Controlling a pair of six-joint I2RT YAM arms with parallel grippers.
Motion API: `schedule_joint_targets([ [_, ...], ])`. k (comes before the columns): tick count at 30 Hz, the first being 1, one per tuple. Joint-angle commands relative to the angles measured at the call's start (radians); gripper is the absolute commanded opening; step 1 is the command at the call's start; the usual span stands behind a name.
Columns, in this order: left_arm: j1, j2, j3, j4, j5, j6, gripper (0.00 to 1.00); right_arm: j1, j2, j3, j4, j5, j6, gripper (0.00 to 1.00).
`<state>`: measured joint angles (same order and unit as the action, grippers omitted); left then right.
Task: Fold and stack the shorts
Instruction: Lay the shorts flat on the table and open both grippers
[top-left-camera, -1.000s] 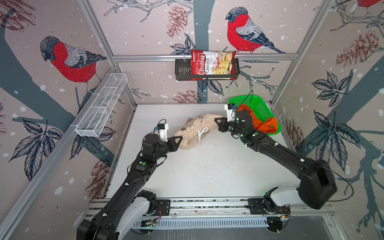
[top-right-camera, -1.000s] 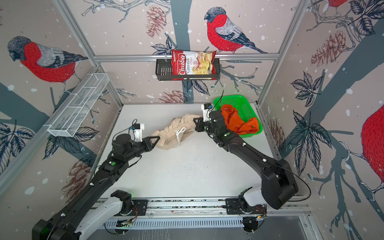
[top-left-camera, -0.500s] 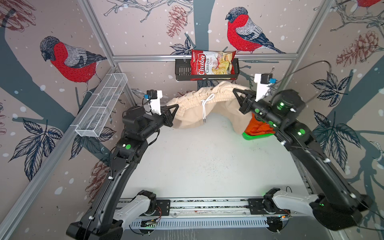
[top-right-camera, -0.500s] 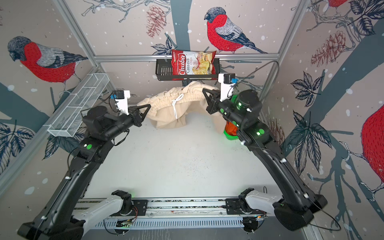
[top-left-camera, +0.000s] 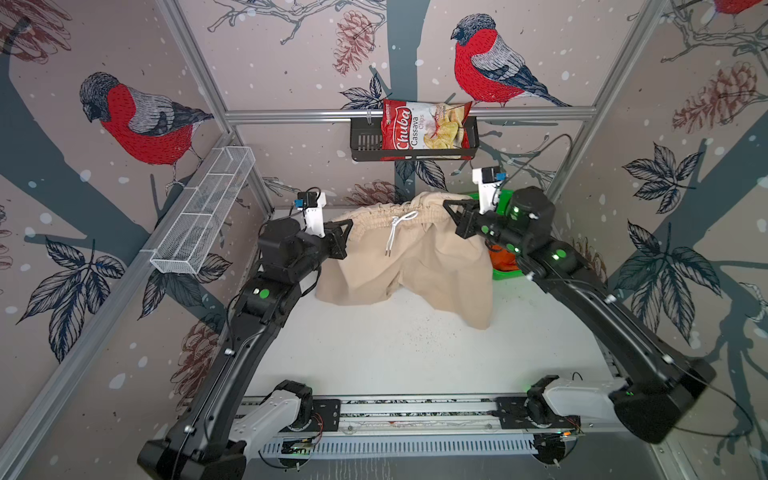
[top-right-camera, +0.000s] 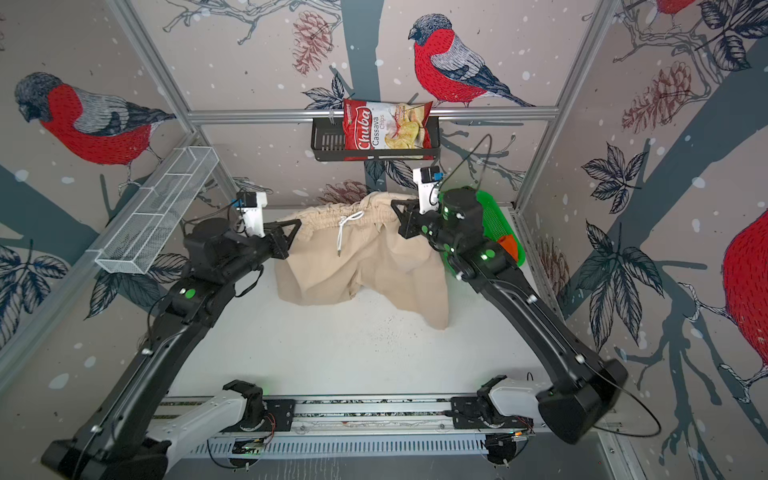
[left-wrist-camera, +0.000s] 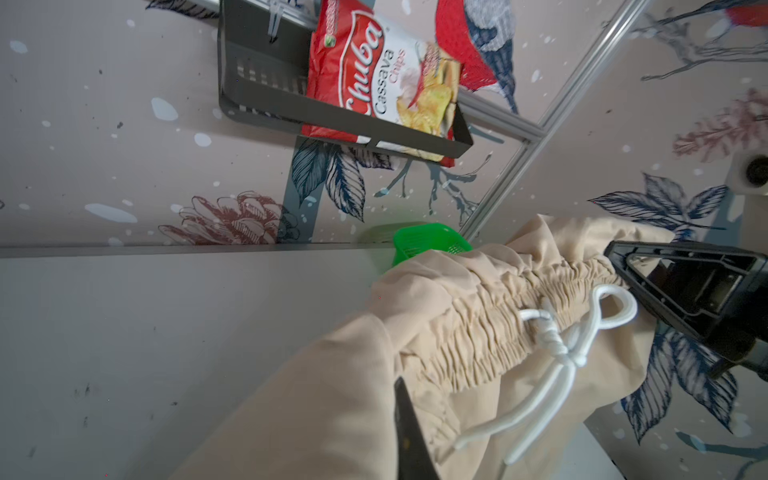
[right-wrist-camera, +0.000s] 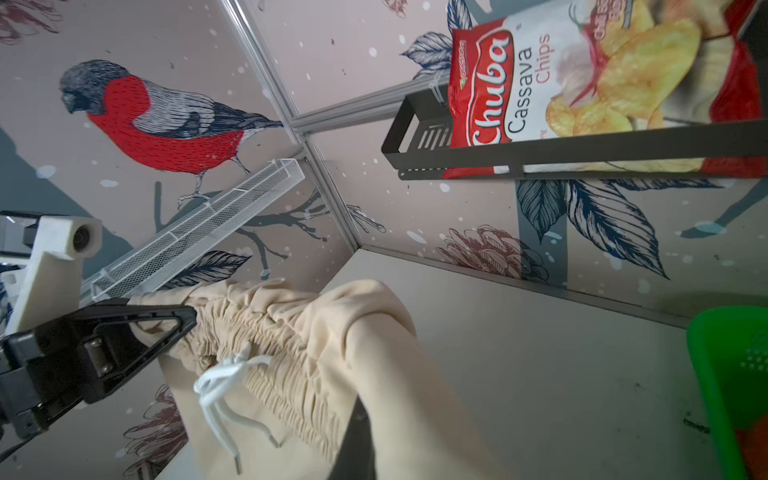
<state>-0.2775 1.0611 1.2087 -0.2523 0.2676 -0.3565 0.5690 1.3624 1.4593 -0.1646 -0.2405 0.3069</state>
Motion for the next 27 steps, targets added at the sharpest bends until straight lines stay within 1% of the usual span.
schedule_joint_targets([
  [1, 0.04, 0.101, 0.103, 0.104, -0.019, 0.042, 0.0, -0.053, 0.15, 0.139, 0.103, -0.068, 0.007, 0.0],
  [3, 0.083, 0.175, 0.202, 0.114, 0.015, 0.036, 0.0, -0.091, 0.274, 0.308, 0.061, -0.11, 0.006, 0.0],
  [5, 0.111, 0.213, 0.292, 0.12, 0.051, 0.032, 0.0, -0.115, 0.372, 0.502, -0.011, -0.175, -0.002, 0.0],
  [7, 0.112, 0.194, 0.321, 0.149, 0.077, 0.046, 0.0, -0.115, 0.411, 0.596, -0.045, -0.221, -0.028, 0.01],
  [8, 0.112, 0.162, 0.297, 0.178, 0.091, 0.051, 0.0, -0.112, 0.399, 0.586, -0.033, -0.235, -0.039, 0.02],
  [9, 0.112, 0.128, 0.255, 0.207, 0.097, 0.053, 0.0, -0.111, 0.375, 0.539, -0.009, -0.242, -0.043, 0.02],
  [10, 0.112, 0.082, 0.191, 0.235, 0.099, 0.053, 0.0, -0.112, 0.336, 0.454, 0.039, -0.245, -0.036, 0.03],
  [13, 0.112, -0.045, -0.044, 0.239, 0.079, 0.035, 0.0, -0.128, 0.22, 0.124, 0.183, -0.266, 0.012, 0.04],
  [15, 0.113, -0.127, -0.234, 0.245, 0.085, -0.02, 0.0, -0.142, 0.178, -0.064, 0.226, -0.29, 0.042, 0.04],
  [17, 0.112, -0.205, -0.442, 0.268, 0.112, -0.135, 0.0, -0.148, 0.165, -0.227, 0.235, -0.305, 0.055, 0.05],
  [20, 0.112, -0.29, -0.709, 0.342, 0.188, -0.326, 0.0, -0.148, 0.185, -0.362, 0.174, -0.311, 0.043, 0.06],
  [22, 0.109, -0.335, -0.847, 0.388, 0.226, -0.449, 0.0, -0.146, 0.214, -0.401, 0.105, -0.308, 0.026, 0.08],
  [25, 0.099, -0.41, -0.964, 0.363, 0.239, -0.563, 0.0, -0.144, 0.267, -0.409, -0.049, -0.258, 0.002, 0.1],
  [27, 0.097, -0.46, -0.986, 0.263, 0.23, -0.583, 0.01, -0.142, 0.287, -0.404, -0.128, -0.222, -0.01, 0.13],
])
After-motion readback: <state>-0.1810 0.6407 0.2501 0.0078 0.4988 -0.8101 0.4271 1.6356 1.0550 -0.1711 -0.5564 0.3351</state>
